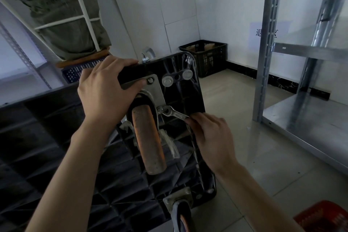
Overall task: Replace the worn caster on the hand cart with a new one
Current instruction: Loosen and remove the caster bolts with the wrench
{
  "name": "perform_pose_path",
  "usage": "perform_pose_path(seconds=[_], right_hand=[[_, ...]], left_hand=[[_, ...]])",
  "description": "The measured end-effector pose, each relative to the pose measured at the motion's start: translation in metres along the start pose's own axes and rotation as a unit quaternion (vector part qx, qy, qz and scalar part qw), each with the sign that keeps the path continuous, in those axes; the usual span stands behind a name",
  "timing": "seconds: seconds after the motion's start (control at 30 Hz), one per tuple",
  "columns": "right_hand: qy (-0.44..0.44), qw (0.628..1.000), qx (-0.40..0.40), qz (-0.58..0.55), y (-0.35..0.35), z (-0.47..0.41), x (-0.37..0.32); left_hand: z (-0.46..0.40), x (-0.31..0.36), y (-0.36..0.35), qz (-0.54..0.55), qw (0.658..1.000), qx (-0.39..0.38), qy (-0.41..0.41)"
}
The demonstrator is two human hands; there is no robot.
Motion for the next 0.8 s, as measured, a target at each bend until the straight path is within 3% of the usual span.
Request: perform_pose_path(seconds=[0.3,0.63,0.8], right_hand=[[0.075,0.987,-0.021,0.139,0.047,-0.033,-0.016],[-0.027,0.994,-0.030,-0.100,0.010,-0.001,0.004],[-0.030,0.992,-0.016,-0.120,-0.003,0.000,0.000]], left_hand=[[0.000,0.001,0.001,-0.004,1.000,0.002,0.006],[-0.001,0.001,0.001,-0.005,1.000,-0.002,0.008],[0.000,0.002,0.002,0.000,1.000,0.002,0.005]])
Point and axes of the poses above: each hand's wrist, its own z-axis away from the middle knuckle, its own y-axis out of the back of the hand, x = y × z, the point moved 4 cm from there along -z, towards the middle knuckle, and after that the axes turned 6 degrees about -x, right-handed, at the moved point
